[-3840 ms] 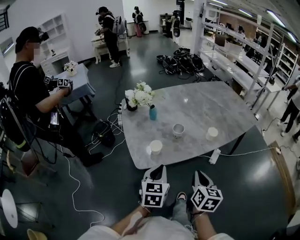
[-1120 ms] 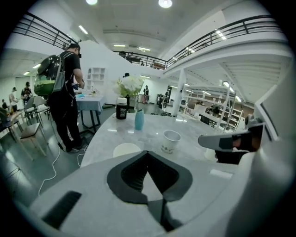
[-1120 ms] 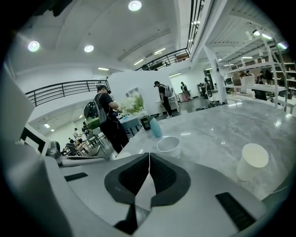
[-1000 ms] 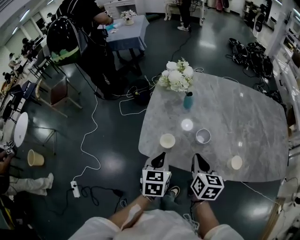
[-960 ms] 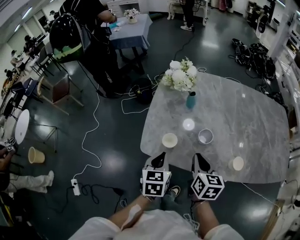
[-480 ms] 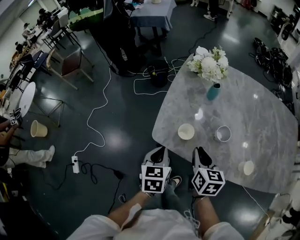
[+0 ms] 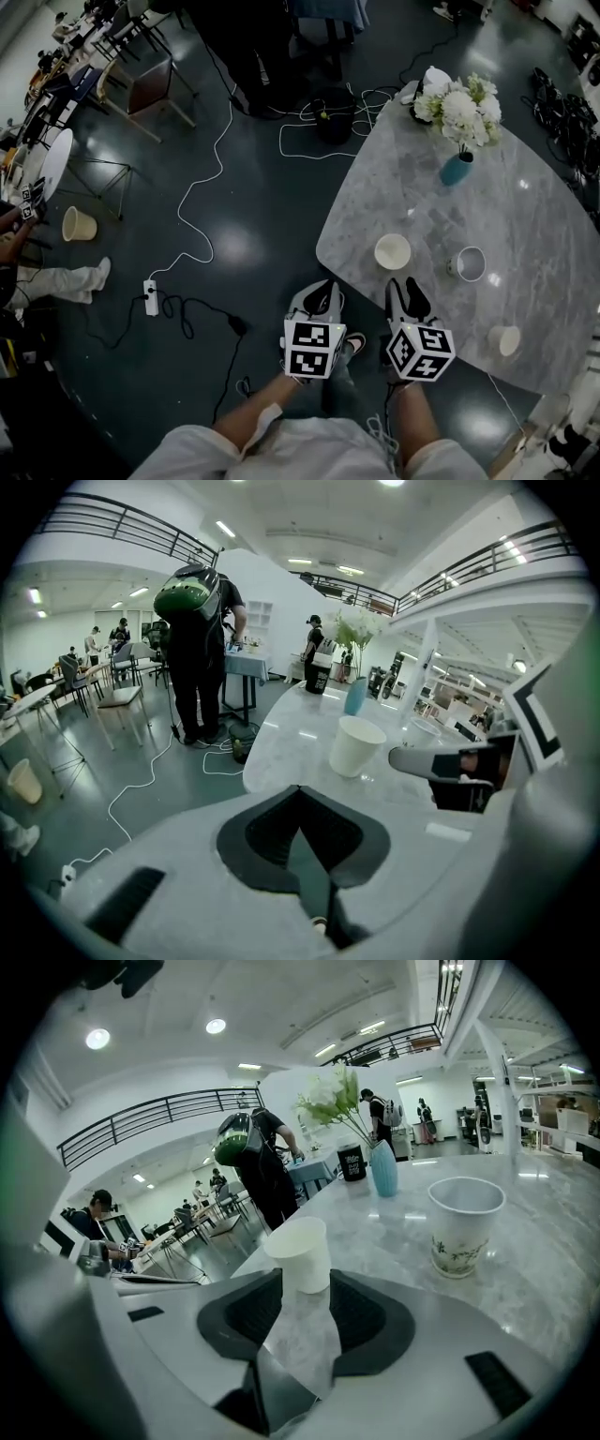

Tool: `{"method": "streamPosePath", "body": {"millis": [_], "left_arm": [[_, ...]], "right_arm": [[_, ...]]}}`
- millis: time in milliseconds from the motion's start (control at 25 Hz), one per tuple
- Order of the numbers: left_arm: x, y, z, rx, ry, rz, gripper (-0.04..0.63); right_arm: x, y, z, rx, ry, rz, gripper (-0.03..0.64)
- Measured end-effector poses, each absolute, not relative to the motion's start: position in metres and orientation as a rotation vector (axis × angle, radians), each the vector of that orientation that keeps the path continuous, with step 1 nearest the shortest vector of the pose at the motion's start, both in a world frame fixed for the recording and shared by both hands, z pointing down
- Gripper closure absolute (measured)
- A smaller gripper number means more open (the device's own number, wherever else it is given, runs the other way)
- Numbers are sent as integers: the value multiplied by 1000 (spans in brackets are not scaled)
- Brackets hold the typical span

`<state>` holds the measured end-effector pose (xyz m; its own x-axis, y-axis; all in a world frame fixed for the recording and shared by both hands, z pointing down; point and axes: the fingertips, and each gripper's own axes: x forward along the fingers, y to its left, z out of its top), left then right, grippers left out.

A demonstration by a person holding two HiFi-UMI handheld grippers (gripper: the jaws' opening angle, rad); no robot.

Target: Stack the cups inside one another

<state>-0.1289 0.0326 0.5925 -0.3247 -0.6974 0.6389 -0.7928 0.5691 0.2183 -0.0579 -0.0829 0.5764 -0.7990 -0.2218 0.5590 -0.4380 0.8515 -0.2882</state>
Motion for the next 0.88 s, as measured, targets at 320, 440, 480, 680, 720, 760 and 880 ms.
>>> {"method": "streamPosePath", "body": {"millis": [320, 440, 480, 680, 720, 760, 880], "left_arm": [[-134, 33, 615, 1144, -2077, 173, 600], [-134, 32, 623, 1137, -2062, 179, 600], [-135, 31, 625, 1135, -2060, 181, 601], [-145, 28, 632, 1124, -2058, 186, 601], [-146, 28, 633, 1123, -2055, 186, 600], [-147, 27, 635, 1123, -2051, 186, 600], [-148, 25, 641, 1125, -2038, 191, 600]], "right_arm": [[-80, -83, 603, 416, -2472, 501, 440], [-87, -84, 611, 399, -2460, 475, 430], [-89, -84, 612, 395, -2458, 467, 430], [-98, -88, 619, 401, -2453, 444, 420], [-99, -89, 620, 403, -2453, 442, 420], [-100, -89, 621, 405, -2451, 439, 420], [-102, -90, 625, 412, -2438, 419, 420]]}}
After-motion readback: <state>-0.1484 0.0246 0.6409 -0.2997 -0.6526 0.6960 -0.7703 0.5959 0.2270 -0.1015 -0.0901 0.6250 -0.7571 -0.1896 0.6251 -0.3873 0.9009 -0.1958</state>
